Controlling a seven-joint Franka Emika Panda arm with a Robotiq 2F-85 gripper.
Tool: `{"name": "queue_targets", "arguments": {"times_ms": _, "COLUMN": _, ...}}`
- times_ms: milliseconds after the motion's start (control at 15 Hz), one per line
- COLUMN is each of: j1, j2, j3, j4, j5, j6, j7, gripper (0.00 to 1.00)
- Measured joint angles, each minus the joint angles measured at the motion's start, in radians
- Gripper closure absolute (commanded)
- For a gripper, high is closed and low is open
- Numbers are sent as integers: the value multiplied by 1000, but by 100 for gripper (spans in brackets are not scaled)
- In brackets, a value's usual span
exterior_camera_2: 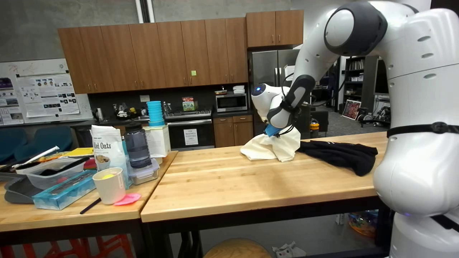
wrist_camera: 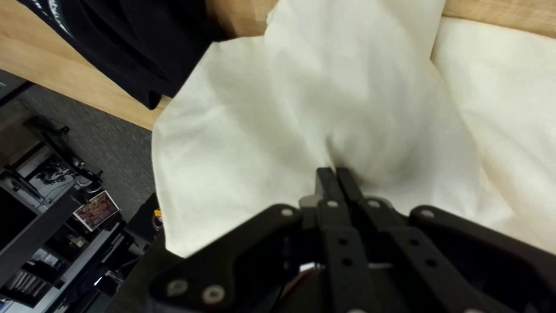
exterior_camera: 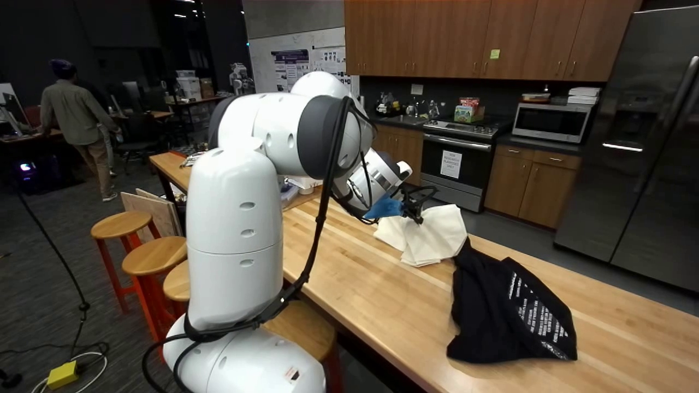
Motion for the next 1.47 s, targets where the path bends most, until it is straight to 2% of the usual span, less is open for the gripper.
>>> {"name": "queue_targets", "arguments": {"times_ms": 400, "j1": 24, "j2": 0, "j3": 7, "j4": 0, "j5": 0, "j6": -1, "j7": -1, "gripper": 100}}
{"name": "queue_targets", "arguments": {"times_ms": 1467, "j1": 24, "j2": 0, "j3": 7, "j4": 0, "j5": 0, "j6": -1, "j7": -1, "gripper": 100}}
